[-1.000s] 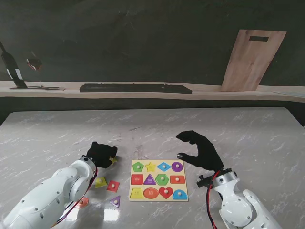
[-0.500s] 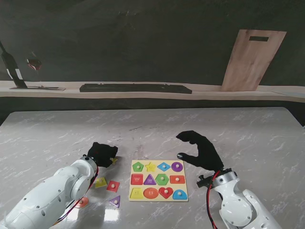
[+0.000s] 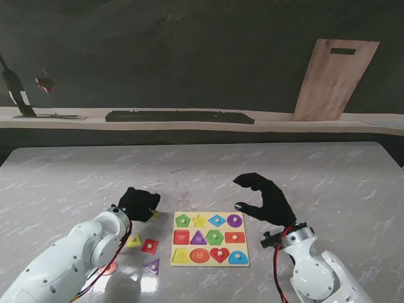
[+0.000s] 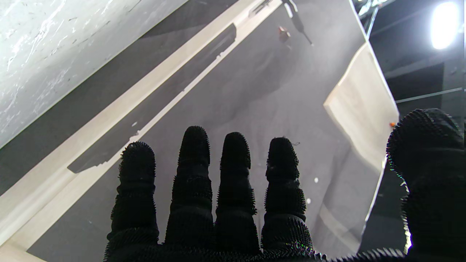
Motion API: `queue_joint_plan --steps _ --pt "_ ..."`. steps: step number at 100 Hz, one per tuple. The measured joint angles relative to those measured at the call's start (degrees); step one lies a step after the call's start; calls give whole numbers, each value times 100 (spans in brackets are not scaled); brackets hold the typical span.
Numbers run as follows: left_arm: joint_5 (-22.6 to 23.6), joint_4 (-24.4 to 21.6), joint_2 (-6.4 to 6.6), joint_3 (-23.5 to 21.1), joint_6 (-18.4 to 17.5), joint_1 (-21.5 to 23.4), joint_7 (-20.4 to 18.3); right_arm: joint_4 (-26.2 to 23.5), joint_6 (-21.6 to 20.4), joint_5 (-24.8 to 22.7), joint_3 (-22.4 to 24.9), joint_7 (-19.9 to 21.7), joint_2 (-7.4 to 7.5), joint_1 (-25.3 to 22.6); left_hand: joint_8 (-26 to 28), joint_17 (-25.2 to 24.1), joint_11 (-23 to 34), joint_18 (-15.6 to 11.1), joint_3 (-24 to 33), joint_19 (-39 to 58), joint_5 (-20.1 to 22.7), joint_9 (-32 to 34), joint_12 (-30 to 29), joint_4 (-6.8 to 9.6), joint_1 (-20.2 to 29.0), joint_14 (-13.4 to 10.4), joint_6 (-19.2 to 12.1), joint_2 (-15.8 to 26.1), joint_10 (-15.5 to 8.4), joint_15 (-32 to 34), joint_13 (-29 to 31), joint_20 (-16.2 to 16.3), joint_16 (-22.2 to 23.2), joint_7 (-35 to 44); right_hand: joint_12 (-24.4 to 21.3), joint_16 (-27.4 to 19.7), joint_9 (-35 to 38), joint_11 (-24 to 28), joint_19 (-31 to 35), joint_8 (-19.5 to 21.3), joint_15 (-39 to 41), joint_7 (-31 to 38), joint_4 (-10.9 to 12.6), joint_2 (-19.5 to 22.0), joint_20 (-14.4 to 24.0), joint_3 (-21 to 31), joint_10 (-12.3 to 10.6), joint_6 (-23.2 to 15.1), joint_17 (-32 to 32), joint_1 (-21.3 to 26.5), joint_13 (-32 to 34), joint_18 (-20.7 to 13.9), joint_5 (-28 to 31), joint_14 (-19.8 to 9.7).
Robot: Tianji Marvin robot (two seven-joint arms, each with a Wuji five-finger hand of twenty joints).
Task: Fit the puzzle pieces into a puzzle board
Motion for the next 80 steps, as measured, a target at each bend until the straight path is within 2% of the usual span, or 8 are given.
queue_joint_plan --steps 14,27,41,49,80 --pt "-27 -172 -3 55 -180 -7 -6 0 0 -2 -1 -1 0 0 0 56 147 0 14 53 -1 0 128 0 0 0 0 -7 1 130 0 12 66 1 0 0 0 0 0 0 0 0 0 0 0 0 0 -1 0 0 0 0 0 0" --pt "-498 -193 -18 288 -222 -122 -2 0 -1 3 -1 0 0 0 0 124 220 0 57 67 72 0 188 0 0 13 55 -54 45 169 1 21 69 4 0 0 0 0 0 0 0 0 0 0 0 0 0 -1 0 0 1 0 0 0" --pt "-543 -211 -61 518 -358 -274 -52 0 -2 9 -1 0 -1 0 0 154 292 0 151 80 72 0 207 0 -4 20 58 -66 48 218 34 24 71 4 0 0 0 0 0 0 0 0 0 0 0 0 0 -2 0 0 1 0 0 0" --pt "-718 -211 -81 702 -368 -388 -56 0 -2 13 -1 0 -1 0 0 199 356 0 168 119 72 1 250 0 -6 23 68 -71 48 274 65 25 130 4 0 0 0 0 0 0 0 0 0 0 0 0 0 -2 0 0 1 0 0 0" --pt "-1292 -7 -264 1385 -336 -902 -12 7 -1 17 -7 7 -1 9 0 329 429 0 364 197 154 74 279 0 -89 27 120 -200 52 354 68 60 200 63 0 0 0 0 0 0 0 0 0 0 0 0 0 -5 0 0 1 0 0 0"
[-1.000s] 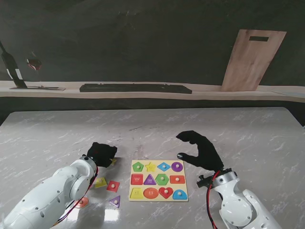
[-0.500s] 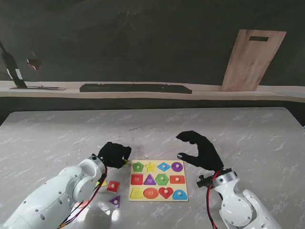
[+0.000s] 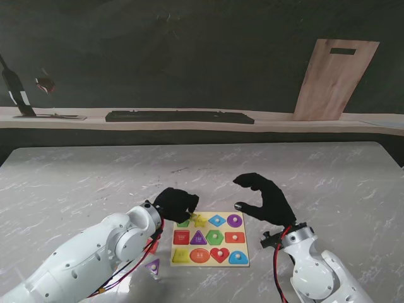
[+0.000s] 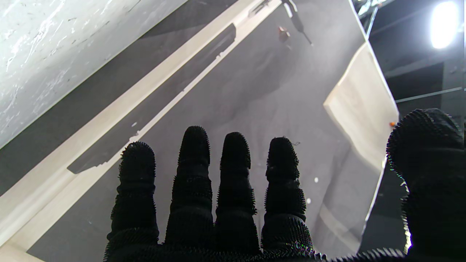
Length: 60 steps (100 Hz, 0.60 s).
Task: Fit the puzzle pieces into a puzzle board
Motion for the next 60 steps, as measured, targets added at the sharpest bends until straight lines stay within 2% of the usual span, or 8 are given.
queue_joint_plan --steps 40,60 --pt "-550 516 -252 741 45 -542 32 2 0 -7 5 -8 -1 -1 0 58 1 0 89 63 9 91 51 0 -61 14 0 -58 1 8 147 40 8 5 0 0 0 0 0 0 0 0 0 0 0 0 0 -5 0 0 0 0 0 0" --pt "-867 641 -388 1037 461 -717 -77 2 0 1 3 5 -1 -1 0 137 51 0 91 75 71 96 56 0 -61 29 21 -104 3 70 207 40 69 6 0 0 0 0 0 0 0 0 0 0 0 0 0 -6 0 0 0 0 0 0"
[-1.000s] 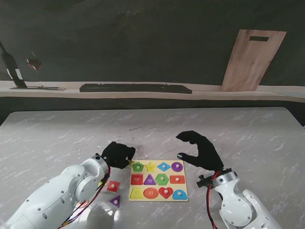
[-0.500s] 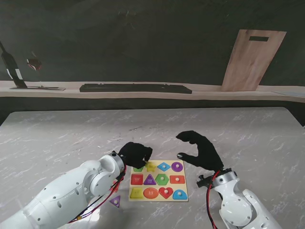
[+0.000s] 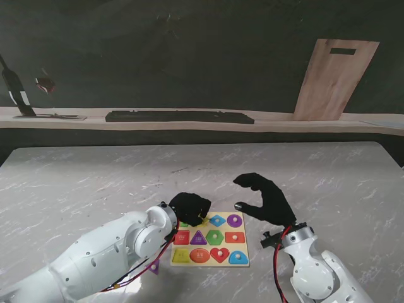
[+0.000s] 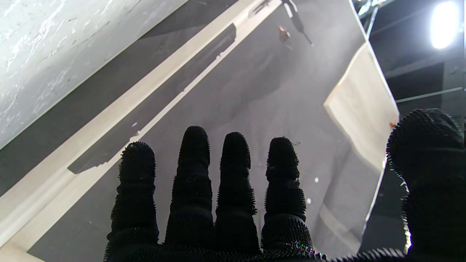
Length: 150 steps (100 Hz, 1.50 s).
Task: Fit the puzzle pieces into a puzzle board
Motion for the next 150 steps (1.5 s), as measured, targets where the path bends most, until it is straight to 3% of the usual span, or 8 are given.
queue_joint_plan --steps 67,116,150 --pt "-237 274 -214 363 670 -224 -87 -1 -2 3 4 -4 0 -3 0 288 260 0 5 234 79 58 -40 0 0 78 140 -57 72 202 81 73 1 1 0 55 0 0 0 1 50 0 0 0 0 0 0 -3 0 0 0 0 0 1" --pt "-251 500 -322 578 844 -405 -66 -2 -4 5 4 2 0 -5 71 309 368 0 6 263 44 59 -103 -1 -103 99 187 -70 92 268 81 74 -12 189 0 64 0 0 0 1 51 0 0 0 0 0 0 -4 0 0 0 0 0 2" --pt "-194 446 -288 593 830 -436 -217 -1 -3 20 1 8 0 -2 140 222 433 0 6 263 33 48 -82 -1 -103 101 215 -9 93 272 71 74 -63 164 1 69 0 0 0 2 51 0 0 52 0 0 0 -5 0 0 0 0 0 2"
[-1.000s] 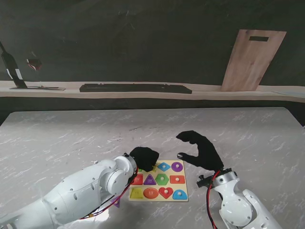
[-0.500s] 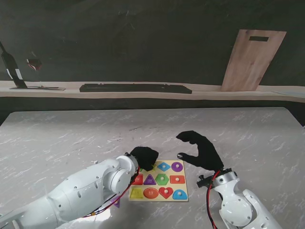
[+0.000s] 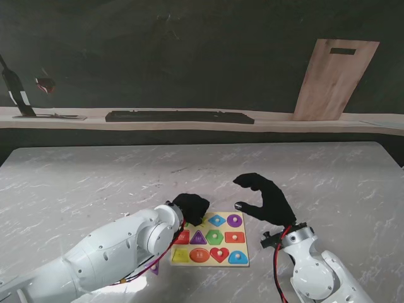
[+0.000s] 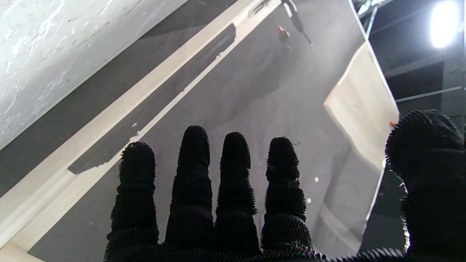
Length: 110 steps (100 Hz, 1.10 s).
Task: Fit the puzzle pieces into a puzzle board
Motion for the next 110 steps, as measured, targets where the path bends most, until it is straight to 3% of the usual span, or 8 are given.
queue_joint_plan --steps 53,68,77,86,87,91,110 --pt "1 103 8 138 -123 -109 27 5 0 15 -5 9 0 7 48 -107 77 0 -84 -2 -4 -196 237 0 -2 1 -75 102 0 6 -24 0 0 -32 0 0 0 0 0 1 0 0 0 0 0 0 0 -1 0 0 0 0 0 1" --pt "2 78 23 163 -134 -150 -106 5 0 13 -3 8 0 7 193 -332 282 0 -285 -85 -443 -666 543 25 16 2 -227 271 0 7 -277 0 68 -147 0 0 0 0 0 1 0 0 0 0 0 0 0 -1 0 0 0 0 0 1" --pt "133 -23 82 185 -163 -157 -212 5 -1 13 -1 7 0 5 398 -407 351 0 -703 -141 -561 -911 604 26 -274 2 -174 423 -5 2 -385 9 132 -397 0 0 0 0 0 1 0 0 0 0 0 0 0 -1 0 0 0 0 0 1" --pt "285 -109 141 190 -203 -141 -237 4 -4 13 -1 7 0 3 545 -492 419 0 -770 -174 -615 -1198 605 29 -523 2 -114 588 -11 -12 -448 66 143 -679 0 0 0 0 0 1 3 0 0 0 0 0 0 -1 0 0 0 0 0 2" --pt "294 -119 147 189 -207 -138 -239 4 -4 13 0 7 0 3 549 -498 420 0 -786 -174 -619 -1206 605 134 -591 2 -109 634 -11 -12 -448 69 143 -705 0 1 0 0 0 1 3 0 0 0 0 0 0 -1 0 0 0 0 0 2" --pt "326 -156 171 172 -221 -115 -240 3 -7 13 1 7 0 2 572 -519 448 -1 -822 -197 -671 -1310 472 263 -716 2 -68 728 -11 -13 -448 79 145 -790 0 1 0 0 0 1 5 0 0 0 0 0 0 -1 0 0 0 0 1 2" --pt "404 -285 243 13 -239 50 -209 1 -14 11 1 10 0 -2 583 -541 502 -1 -1091 -216 -836 -1556 194 264 -905 2 13 840 -12 -25 -448 89 147 -1045 0 16 129 0 0 1 23 0 0 0 0 0 0 -1 0 0 1 0 2 2"
